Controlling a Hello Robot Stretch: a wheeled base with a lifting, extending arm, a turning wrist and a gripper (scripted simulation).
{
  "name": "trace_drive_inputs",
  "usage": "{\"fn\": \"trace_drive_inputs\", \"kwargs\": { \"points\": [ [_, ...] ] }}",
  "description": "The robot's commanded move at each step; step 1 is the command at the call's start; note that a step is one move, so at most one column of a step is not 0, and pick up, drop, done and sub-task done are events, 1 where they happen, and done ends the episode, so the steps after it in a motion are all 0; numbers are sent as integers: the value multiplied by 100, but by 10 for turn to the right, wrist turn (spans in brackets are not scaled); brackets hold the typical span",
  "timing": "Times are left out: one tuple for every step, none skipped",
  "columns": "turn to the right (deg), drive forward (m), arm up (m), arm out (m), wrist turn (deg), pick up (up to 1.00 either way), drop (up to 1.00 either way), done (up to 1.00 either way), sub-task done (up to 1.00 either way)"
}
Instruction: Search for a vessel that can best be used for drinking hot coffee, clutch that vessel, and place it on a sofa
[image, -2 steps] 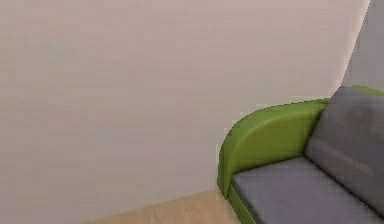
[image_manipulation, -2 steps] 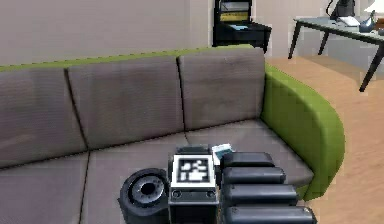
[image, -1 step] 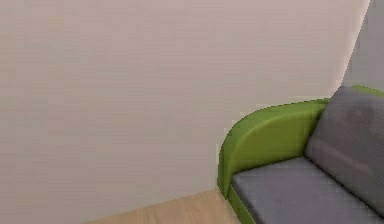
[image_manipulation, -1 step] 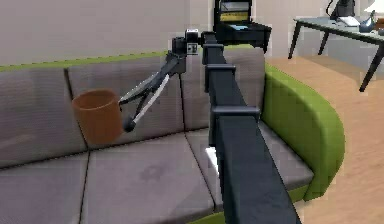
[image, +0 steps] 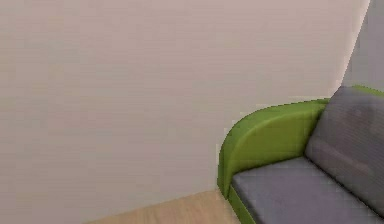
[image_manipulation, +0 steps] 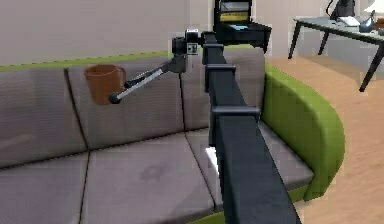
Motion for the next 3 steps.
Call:
{"fn": "trace_drive_inputs", "kwargs": {
  "points": [
    [0,0,0,0,270,0,0,0,0],
    [0,0,-38,0,0,0,0,0,0],
    [0,0,-32,0,0,0,0,0,0]
  ]
}}
